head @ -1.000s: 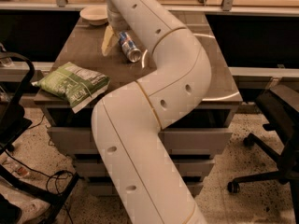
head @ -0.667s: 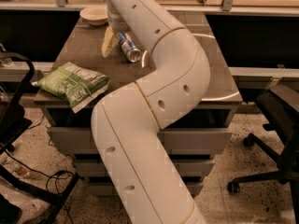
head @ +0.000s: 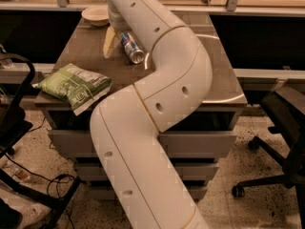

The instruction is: Place redbull can upright

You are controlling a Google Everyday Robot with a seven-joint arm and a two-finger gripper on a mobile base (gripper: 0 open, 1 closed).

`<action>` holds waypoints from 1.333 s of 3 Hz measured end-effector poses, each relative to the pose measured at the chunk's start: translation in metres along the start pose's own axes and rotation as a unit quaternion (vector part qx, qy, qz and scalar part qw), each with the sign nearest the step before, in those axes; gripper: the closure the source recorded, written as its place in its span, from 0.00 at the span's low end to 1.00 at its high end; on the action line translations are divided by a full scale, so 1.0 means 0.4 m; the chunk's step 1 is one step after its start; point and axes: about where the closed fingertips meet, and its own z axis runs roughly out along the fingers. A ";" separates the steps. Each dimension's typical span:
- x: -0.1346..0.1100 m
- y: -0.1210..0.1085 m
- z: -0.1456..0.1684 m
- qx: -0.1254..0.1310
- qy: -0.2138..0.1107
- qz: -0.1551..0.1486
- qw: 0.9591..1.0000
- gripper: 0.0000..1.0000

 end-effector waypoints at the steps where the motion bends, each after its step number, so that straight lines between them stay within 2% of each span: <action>1: 0.001 0.005 0.000 0.000 0.002 -0.001 1.000 0.00; 4: 0.004 0.007 0.009 0.004 0.010 0.015 1.000 0.00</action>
Offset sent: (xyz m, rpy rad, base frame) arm 0.0306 -0.0166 0.0490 -0.0942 0.2111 -0.0757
